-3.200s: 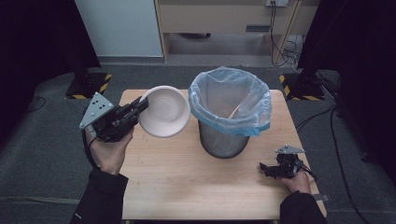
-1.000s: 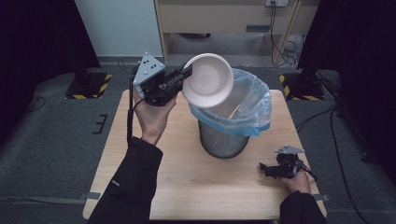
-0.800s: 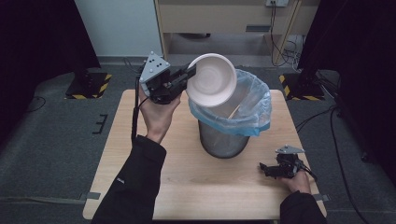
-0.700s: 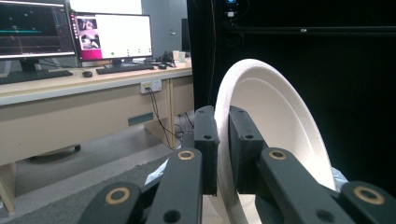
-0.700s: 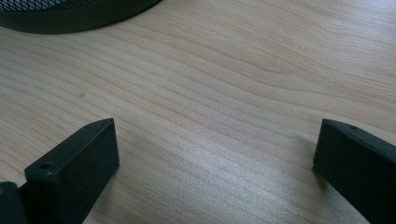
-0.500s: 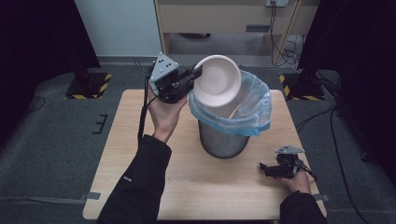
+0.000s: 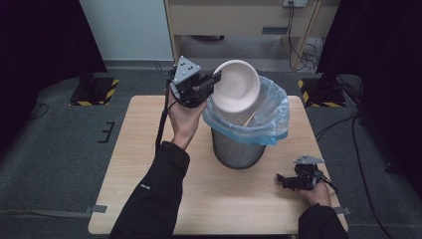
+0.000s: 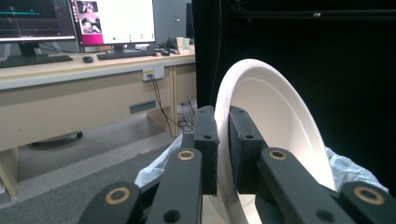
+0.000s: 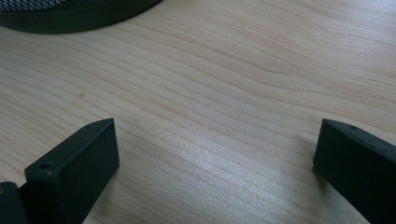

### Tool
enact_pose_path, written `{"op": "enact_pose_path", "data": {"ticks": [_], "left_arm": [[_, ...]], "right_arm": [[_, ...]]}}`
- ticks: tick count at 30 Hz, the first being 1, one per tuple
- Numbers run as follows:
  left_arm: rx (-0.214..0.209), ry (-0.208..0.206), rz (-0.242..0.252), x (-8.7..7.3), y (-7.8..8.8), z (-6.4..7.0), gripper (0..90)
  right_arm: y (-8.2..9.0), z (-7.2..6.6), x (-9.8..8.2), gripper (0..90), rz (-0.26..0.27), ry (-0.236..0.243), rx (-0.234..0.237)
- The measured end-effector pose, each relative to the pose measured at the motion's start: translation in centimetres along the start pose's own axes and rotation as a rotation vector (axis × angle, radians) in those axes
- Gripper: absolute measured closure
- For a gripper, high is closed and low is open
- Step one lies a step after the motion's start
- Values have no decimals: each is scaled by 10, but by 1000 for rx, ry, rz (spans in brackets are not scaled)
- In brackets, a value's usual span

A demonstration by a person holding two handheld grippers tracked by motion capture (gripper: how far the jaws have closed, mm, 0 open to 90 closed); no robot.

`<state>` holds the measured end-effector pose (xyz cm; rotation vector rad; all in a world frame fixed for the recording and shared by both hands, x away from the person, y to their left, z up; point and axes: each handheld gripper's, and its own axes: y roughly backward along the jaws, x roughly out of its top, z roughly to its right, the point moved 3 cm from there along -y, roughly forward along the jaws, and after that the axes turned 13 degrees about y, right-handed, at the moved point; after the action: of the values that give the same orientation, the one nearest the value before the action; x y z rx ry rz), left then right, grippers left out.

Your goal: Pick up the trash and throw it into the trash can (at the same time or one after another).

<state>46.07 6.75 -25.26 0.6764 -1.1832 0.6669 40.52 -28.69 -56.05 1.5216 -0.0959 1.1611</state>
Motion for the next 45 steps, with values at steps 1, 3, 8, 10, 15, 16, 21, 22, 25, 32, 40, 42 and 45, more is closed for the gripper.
{"op": "enact_pose_path", "data": {"ticks": [1,3,8,10,15,16,21,22,25,32,40,42,45], "left_arm": [[2,-6,-7,-1,-1,0,826],[2,-11,-18,-4,-5,1,826],[-13,-28,-49,-11,-12,6,825],[-19,-25,-52,-14,-15,9,825],[-39,-16,-83,-22,-20,9,812],[-50,-2,-83,-24,-21,9,784],[-68,3,-94,-28,-19,7,695],[-68,-3,-93,-28,-17,7,663],[-77,-2,-77,-27,-8,6,594],[-90,3,-56,-36,30,-5,517],[-39,12,-87,-71,79,-32,428],[-15,19,-105,-85,93,-42,412],[17,43,-132,-105,110,-55,394]], "right_arm": [[0,0,0,4,0,0,0],[0,0,0,4,0,0,0],[0,0,0,4,0,1,0],[0,0,0,4,0,1,1],[0,0,0,4,0,1,1],[0,0,0,4,0,1,1],[0,0,0,4,0,1,1],[0,0,0,4,0,2,1],[0,0,0,4,0,2,1],[0,0,0,4,-3,2,2],[0,0,0,4,-3,2,2],[0,0,0,4,-3,2,2],[0,0,0,4,-3,1,2]]}}
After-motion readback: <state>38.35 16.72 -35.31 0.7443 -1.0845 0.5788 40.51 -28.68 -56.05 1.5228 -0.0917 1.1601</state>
